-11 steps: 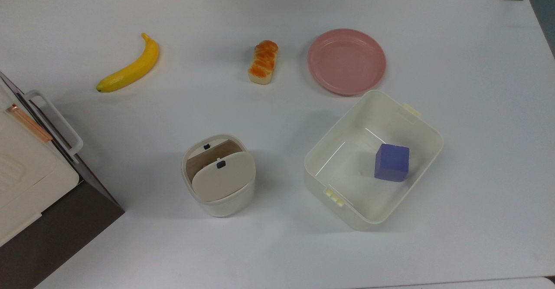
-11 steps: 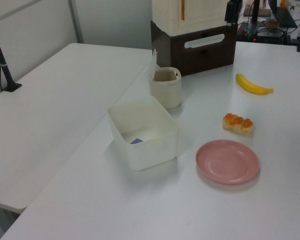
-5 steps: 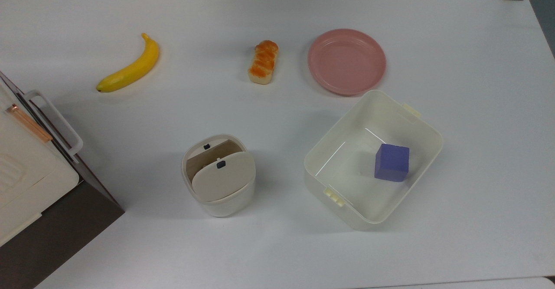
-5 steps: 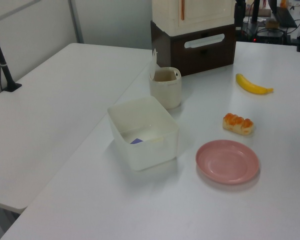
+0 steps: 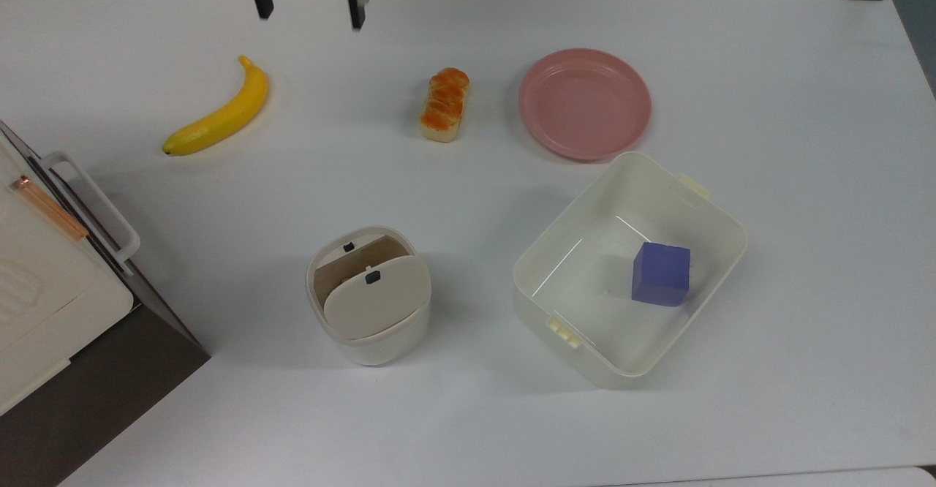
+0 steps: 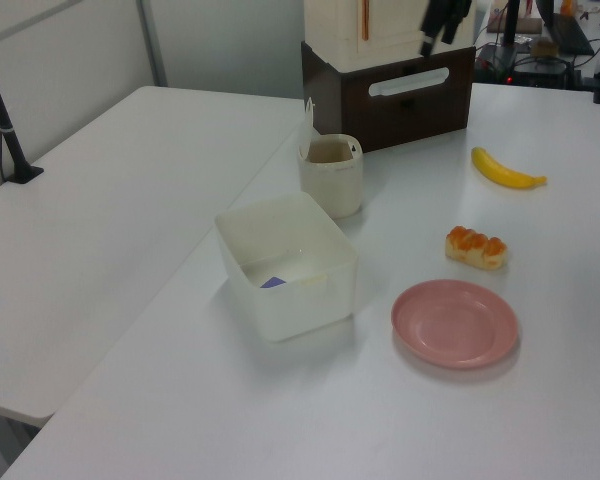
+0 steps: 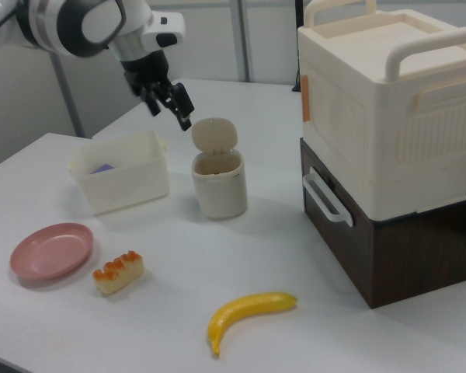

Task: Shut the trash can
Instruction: 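Move the gripper down toward the open trash can lid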

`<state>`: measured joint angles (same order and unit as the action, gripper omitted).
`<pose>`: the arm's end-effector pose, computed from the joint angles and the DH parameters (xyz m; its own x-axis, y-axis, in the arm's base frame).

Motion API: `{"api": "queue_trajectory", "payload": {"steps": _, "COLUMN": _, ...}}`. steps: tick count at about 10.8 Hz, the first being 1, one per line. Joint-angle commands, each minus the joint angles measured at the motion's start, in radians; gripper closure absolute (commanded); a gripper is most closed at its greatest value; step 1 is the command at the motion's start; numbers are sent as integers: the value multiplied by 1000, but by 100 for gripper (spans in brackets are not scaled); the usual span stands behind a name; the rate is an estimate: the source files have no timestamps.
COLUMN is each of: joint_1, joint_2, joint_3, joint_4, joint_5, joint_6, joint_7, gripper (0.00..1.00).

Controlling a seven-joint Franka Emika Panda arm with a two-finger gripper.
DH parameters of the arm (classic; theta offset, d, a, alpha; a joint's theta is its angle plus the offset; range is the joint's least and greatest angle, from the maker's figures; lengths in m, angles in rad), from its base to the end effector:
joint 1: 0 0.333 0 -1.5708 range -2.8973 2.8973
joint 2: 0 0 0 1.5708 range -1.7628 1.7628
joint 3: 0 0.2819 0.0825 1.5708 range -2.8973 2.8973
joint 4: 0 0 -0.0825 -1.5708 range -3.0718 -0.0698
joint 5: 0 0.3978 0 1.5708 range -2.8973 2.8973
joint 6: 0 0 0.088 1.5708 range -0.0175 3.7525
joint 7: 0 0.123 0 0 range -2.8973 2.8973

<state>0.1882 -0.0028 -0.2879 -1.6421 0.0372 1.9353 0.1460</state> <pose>0.6016 -0.0572 0.5782 0.9255 -0.2521 0.2827 -0.2392 -0.9677 -0.0799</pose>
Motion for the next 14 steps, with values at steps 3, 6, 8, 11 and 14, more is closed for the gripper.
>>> {"api": "queue_trajectory", "payload": {"steps": 3, "joint_1": 28, "joint_2": 12, "joint_3": 15, "joint_4": -73, "joint_5": -56, "joint_6": 169, "joint_7": 222, "gripper": 0}}
{"api": "queue_trajectory", "payload": {"steps": 6, "joint_1": 27, "joint_2": 9, "joint_3": 32, "joint_4": -41, "joint_5": -60, "joint_6": -127, "joint_7": -100, "gripper": 0}}
{"api": "queue_trajectory", "payload": {"steps": 8, "joint_1": 24, "joint_2": 7, "joint_3": 36, "joint_4": -2, "joint_5": -60, "joint_6": -291, "joint_7": -246, "gripper": 0}}
{"api": "queue_trajectory", "payload": {"steps": 11, "joint_1": 25, "joint_2": 12, "joint_3": 36, "joint_4": -18, "joint_5": -49, "joint_6": -91, "joint_7": -83, "gripper": 0}}
{"api": "queue_trajectory", "payload": {"steps": 14, "joint_1": 43, "joint_2": 90, "joint_3": 70, "joint_4": -68, "joint_5": -272, "joint_6": 322, "joint_7": 553, "gripper": 60}}
